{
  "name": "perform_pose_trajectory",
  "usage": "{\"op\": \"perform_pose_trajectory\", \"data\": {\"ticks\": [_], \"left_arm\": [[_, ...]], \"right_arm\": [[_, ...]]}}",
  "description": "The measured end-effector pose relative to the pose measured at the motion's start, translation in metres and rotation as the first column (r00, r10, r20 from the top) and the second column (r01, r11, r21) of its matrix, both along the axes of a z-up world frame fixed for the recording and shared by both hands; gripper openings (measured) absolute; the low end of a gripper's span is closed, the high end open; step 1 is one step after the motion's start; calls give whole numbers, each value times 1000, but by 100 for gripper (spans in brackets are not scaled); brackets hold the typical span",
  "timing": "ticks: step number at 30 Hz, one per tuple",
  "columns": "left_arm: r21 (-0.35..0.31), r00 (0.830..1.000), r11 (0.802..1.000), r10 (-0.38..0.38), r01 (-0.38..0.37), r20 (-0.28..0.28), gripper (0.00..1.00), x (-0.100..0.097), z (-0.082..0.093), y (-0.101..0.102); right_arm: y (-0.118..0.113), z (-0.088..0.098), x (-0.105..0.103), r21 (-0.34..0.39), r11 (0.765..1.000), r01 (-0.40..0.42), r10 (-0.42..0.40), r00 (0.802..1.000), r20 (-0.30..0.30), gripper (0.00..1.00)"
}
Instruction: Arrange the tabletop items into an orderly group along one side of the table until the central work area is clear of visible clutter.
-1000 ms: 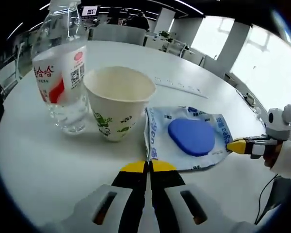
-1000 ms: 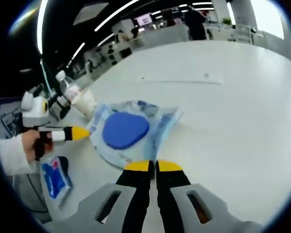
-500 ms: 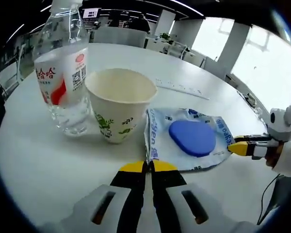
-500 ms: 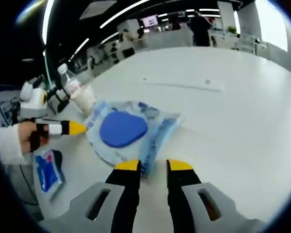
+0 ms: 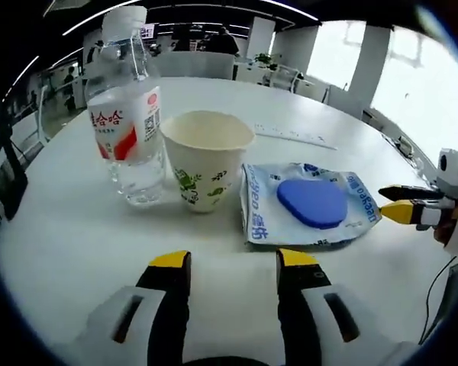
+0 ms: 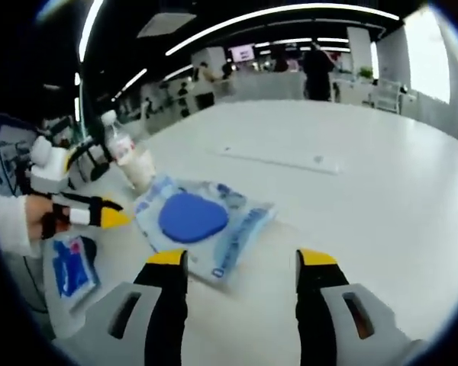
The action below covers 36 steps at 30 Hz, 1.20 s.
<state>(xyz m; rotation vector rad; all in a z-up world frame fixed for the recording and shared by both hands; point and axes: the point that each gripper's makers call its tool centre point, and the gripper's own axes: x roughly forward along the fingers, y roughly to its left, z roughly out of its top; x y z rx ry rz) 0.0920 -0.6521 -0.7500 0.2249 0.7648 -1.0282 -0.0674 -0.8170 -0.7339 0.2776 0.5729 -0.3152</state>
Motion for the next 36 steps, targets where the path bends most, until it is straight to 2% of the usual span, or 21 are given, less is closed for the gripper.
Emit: {"op": "perform_pose_trajectory", "data": {"ticks": [2,4,10,14,19,22,25,31,36], "left_arm": [[-18,1000,1000,0,0,5,47,-1,8,1],[-27,999,999,-19,20,41,47,-1,19,0],[-87,989,993,-68,80,131,49,-7,60,-4],[-119,987,989,-66,84,149,50,-15,81,3],[-115,983,989,-74,94,169,49,-27,91,19],[-125,984,988,-65,86,166,49,-39,98,36],[-109,982,991,-60,80,179,49,-47,100,56],[-34,985,998,-49,56,165,48,-57,82,102],[-13,991,1000,2,0,137,48,-60,73,129]], "right_arm": [[-1,4,-4,-8,1000,5,-5,1000,8,61],[-1,11,-9,-18,1000,10,-10,1000,21,63],[1,43,-22,3,997,77,-76,989,130,63],[10,65,-32,22,996,84,-86,977,194,62],[26,78,-50,36,997,73,-79,973,215,59],[37,85,-66,61,995,79,-91,966,242,59],[45,90,-82,89,992,92,-112,961,251,58],[44,106,-108,118,985,124,-154,943,295,58],[45,105,-124,152,977,147,-187,934,303,56]]}}
